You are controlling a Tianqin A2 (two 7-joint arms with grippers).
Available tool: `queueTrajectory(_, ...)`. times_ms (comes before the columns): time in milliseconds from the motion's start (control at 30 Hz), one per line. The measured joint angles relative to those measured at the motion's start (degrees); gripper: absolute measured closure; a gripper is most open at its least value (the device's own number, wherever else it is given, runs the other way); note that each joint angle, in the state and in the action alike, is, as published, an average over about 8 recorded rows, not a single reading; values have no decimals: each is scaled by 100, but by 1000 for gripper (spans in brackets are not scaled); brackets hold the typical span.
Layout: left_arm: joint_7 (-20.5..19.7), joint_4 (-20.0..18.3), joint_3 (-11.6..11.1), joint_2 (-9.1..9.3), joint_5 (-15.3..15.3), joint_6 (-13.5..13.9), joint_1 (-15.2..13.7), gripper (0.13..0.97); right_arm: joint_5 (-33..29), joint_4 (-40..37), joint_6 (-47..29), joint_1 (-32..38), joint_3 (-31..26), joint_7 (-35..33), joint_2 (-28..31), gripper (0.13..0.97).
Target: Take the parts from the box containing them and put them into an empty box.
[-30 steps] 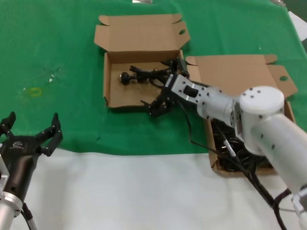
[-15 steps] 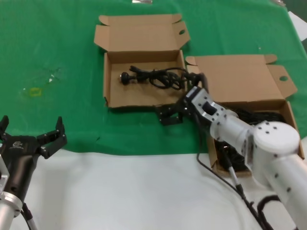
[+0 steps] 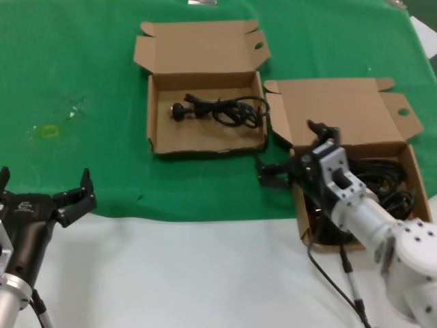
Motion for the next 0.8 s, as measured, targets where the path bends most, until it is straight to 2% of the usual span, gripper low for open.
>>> queueTrajectory(600, 3, 0, 0, 0, -1, 0, 0, 132, -45, 2119, 892, -1858, 840, 1282, 411, 129)
queueTrajectory(800, 1, 0, 0, 0, -1, 0, 0, 132, -56, 2569, 1083, -2251, 1018, 1557, 498, 129)
